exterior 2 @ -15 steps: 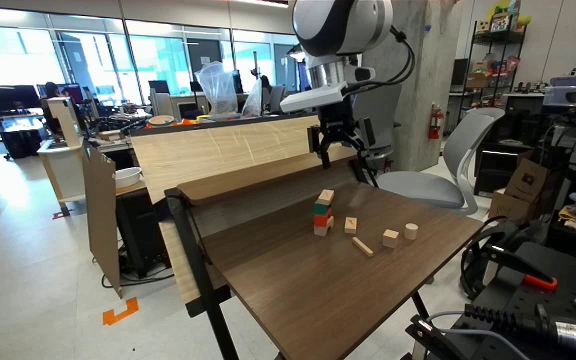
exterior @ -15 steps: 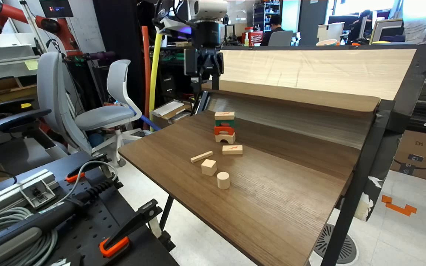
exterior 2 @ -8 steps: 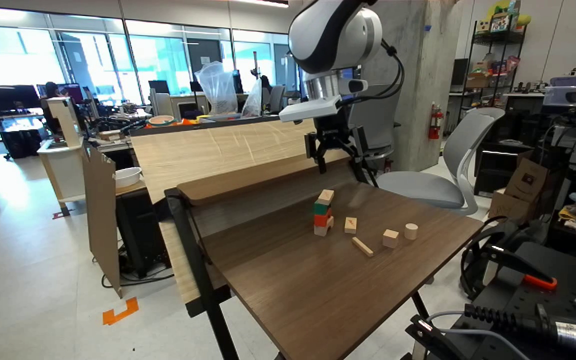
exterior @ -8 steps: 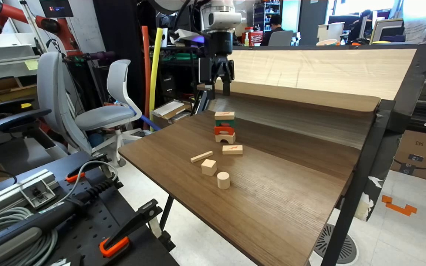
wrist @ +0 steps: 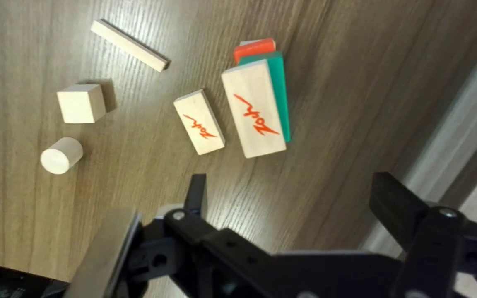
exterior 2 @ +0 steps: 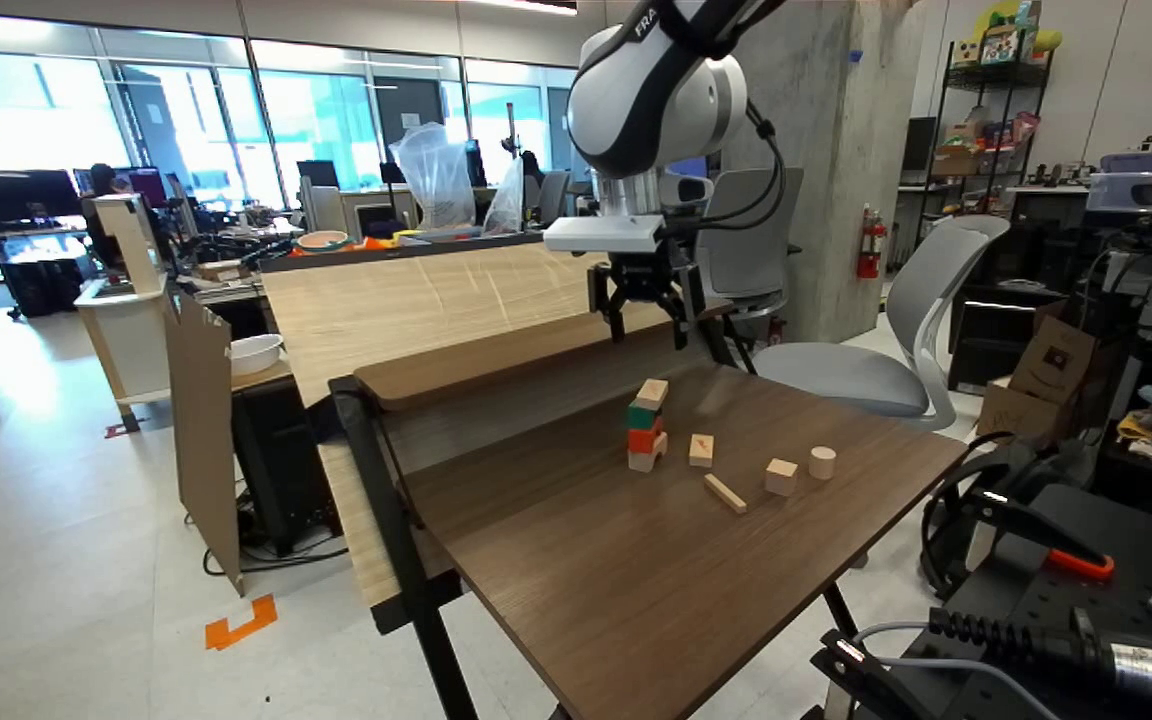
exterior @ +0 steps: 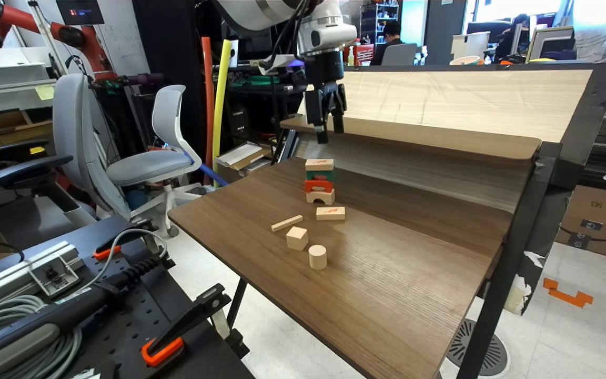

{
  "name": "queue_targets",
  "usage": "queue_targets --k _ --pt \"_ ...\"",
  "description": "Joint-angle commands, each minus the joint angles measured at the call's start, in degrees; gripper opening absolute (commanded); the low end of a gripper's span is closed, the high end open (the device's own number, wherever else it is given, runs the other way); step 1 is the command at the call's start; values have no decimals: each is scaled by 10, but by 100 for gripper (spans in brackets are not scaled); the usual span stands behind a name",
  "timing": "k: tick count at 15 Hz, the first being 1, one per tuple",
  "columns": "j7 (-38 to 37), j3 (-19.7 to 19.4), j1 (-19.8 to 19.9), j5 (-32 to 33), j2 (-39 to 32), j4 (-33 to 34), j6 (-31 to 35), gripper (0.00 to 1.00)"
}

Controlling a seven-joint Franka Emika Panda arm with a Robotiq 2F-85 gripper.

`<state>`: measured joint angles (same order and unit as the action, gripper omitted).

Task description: Pick up the rectangle block from the table and put it on top of the tower toy blocks

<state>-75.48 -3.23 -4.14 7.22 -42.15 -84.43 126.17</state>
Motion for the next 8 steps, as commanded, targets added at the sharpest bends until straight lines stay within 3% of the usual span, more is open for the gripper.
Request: queue_targets --k 1,8 --pt "24 -17 -11 -2 4 -18 55 100" --pt "76 -34 -10 4 67 -136 153 100"
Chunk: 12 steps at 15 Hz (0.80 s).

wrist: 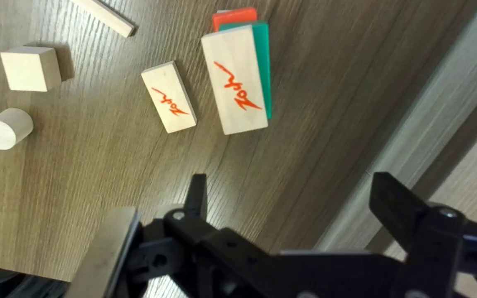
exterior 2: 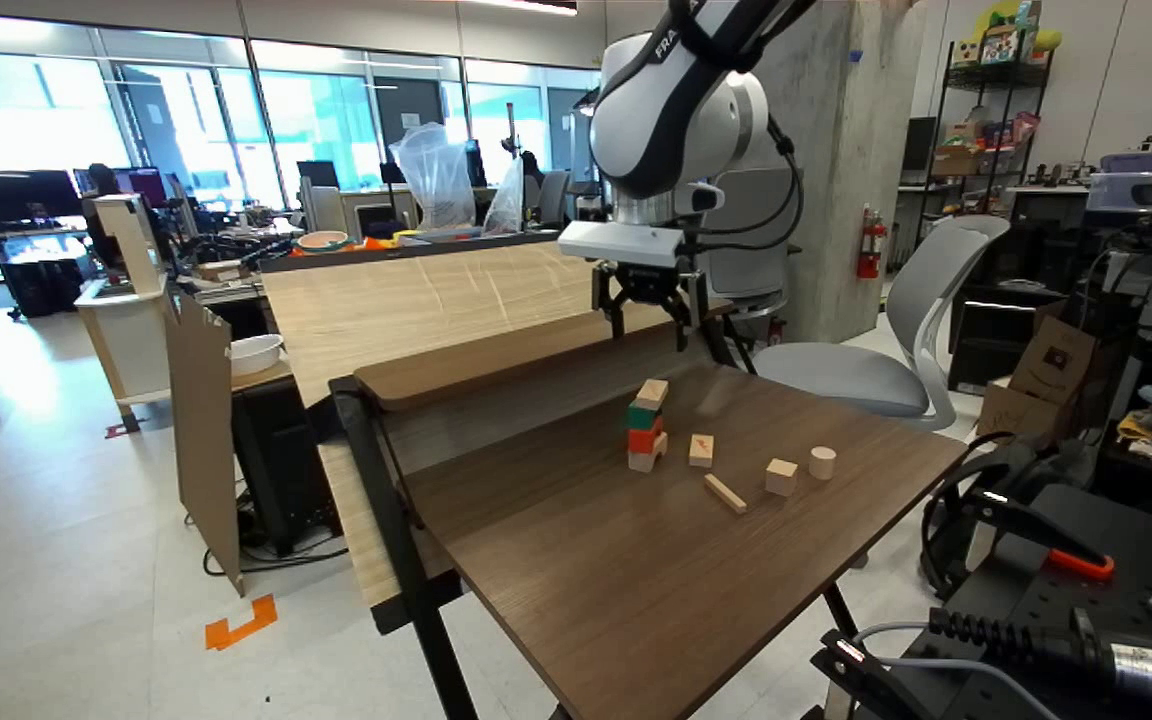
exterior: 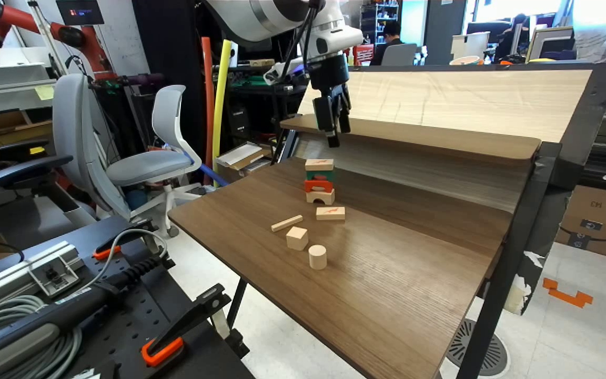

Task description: Pick up the rectangle block from the table and put it on top of the tower toy blocks

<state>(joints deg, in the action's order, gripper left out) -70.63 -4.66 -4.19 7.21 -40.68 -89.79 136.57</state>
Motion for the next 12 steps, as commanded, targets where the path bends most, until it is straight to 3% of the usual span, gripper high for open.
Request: queue_targets --k 1,5,10,11,12 --pt "39 -24 -9 7 66 -109 62 100" --pt "86 -48 -9 19 133 -220 98 100" --pt "46 -99 -35 95 199 -347 87 100" --pt "69 -77 -13 64 152 -279 71 100" --pt "67 -79 -13 70 159 -294 71 100"
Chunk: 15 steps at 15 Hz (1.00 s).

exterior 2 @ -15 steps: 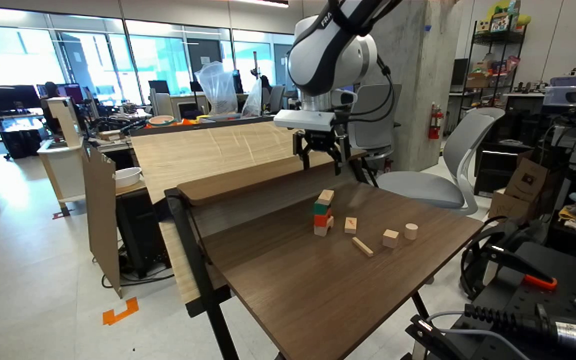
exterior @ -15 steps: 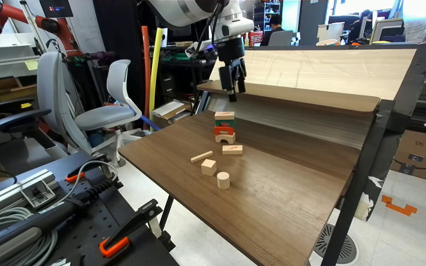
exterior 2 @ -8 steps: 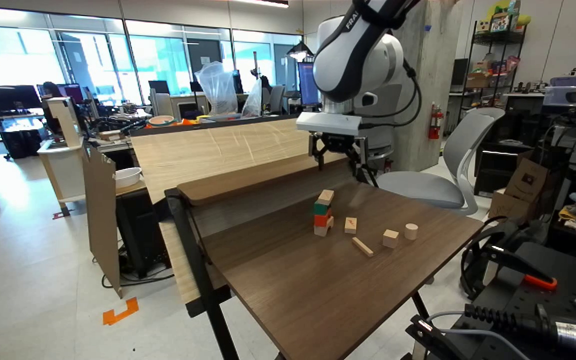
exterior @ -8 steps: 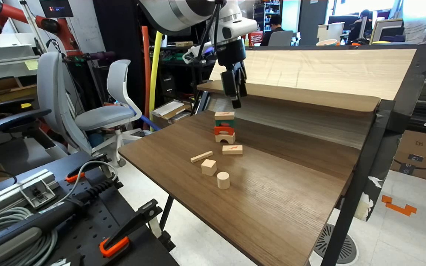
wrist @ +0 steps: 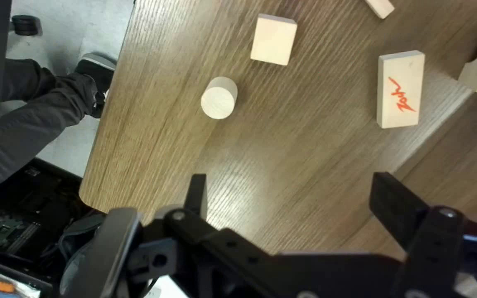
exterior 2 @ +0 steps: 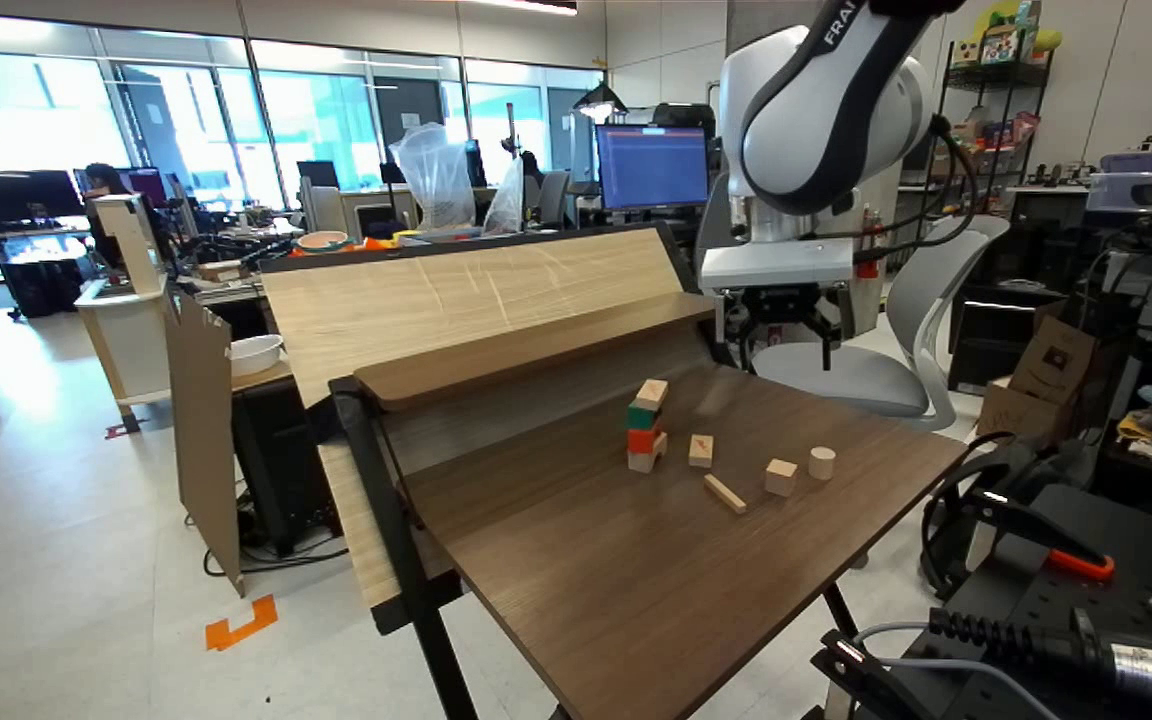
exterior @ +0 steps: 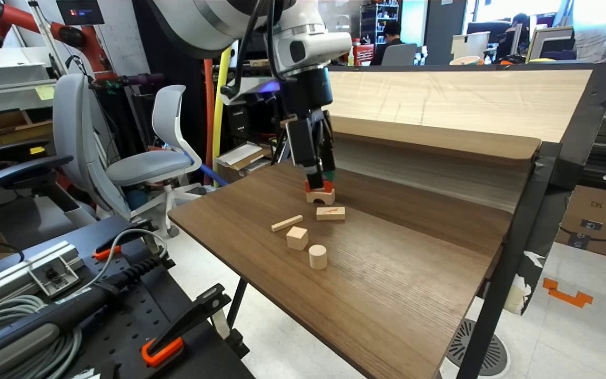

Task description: Pick up the rectangle block from the table and put it on top of the tower toy blocks

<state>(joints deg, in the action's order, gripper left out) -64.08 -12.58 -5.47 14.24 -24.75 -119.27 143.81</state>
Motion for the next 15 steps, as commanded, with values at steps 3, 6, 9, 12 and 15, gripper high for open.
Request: queue_targets --k 3,6,9,12,15 --pt "1 0 0 -2 -3 7 -1 100" --pt "-3 3 0 -9 -12 19 -2 100" --pt "-18 15 0 -42 -28 27 -23 100" --pt "-33 26 0 -79 -55 46 -32 100" --pt "-30 28 -7 -77 -84 67 -22 100"
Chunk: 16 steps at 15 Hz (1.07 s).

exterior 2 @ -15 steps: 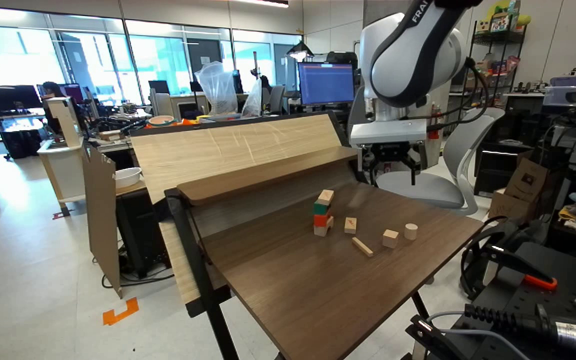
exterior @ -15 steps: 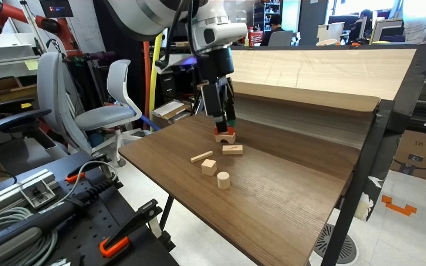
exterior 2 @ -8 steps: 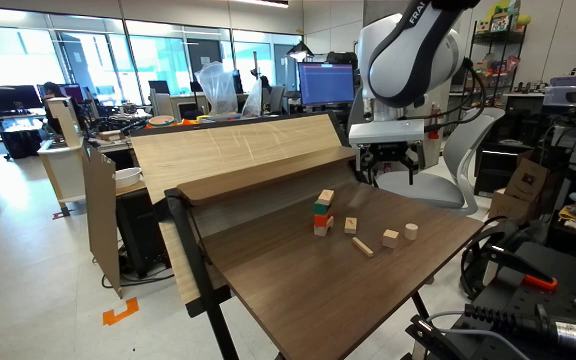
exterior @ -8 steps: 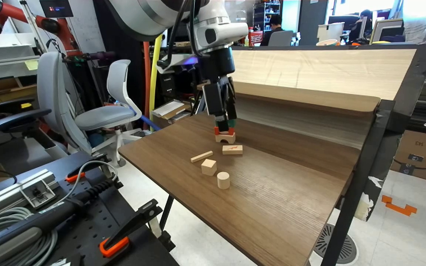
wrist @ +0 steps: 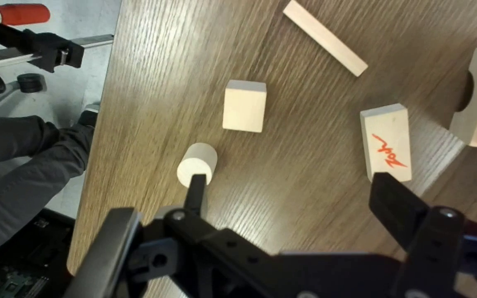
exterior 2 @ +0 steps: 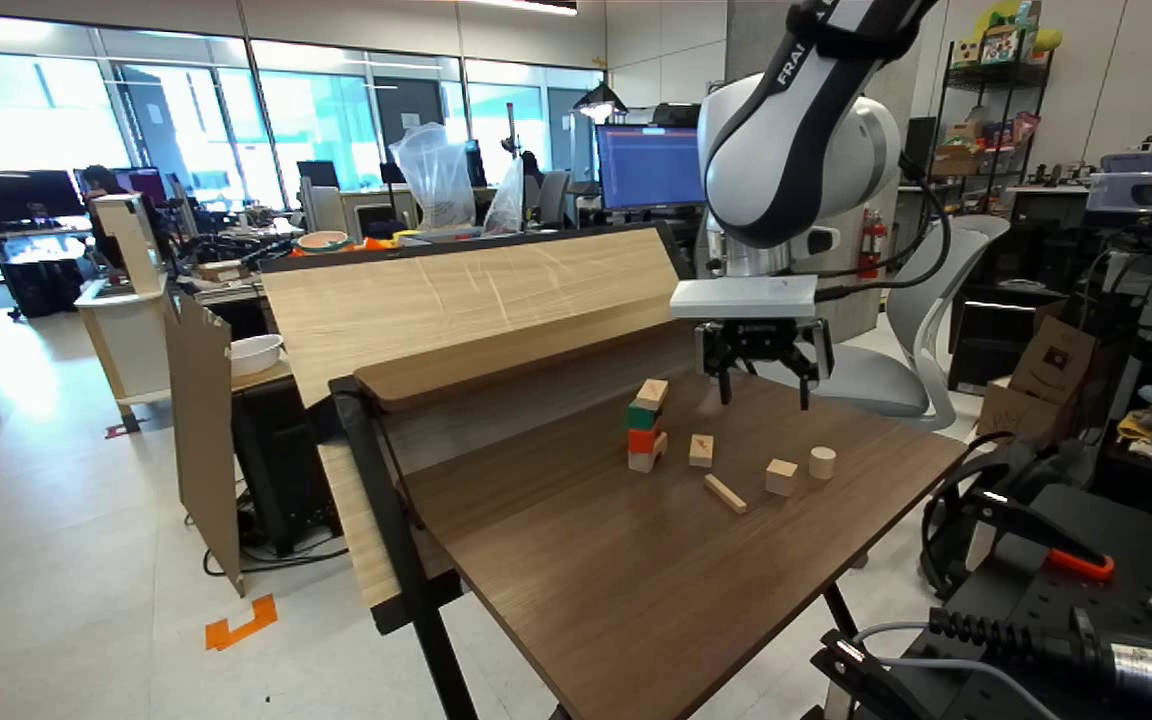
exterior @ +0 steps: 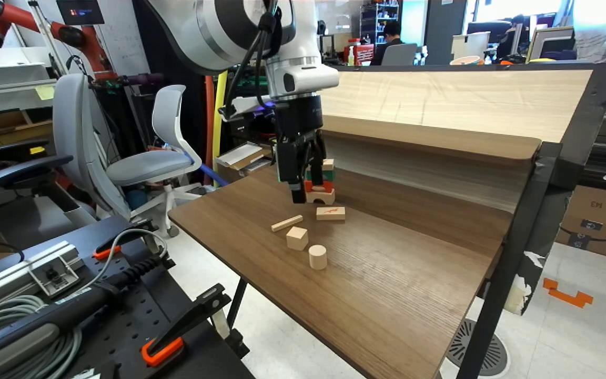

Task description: Pick up the rectangle block from the table and put it on top of the tower toy blocks

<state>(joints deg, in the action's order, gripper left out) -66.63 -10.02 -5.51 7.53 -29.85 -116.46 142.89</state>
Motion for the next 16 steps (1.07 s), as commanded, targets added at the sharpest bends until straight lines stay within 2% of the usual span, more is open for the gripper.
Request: queue_targets --k 1,9,16 --pt "0 0 -10 -2 -44 47 -12 100" --pt "1 -11 -19 0 -119 107 -6 100" --pt "-2 -20 -26 6 -149 144 17 100"
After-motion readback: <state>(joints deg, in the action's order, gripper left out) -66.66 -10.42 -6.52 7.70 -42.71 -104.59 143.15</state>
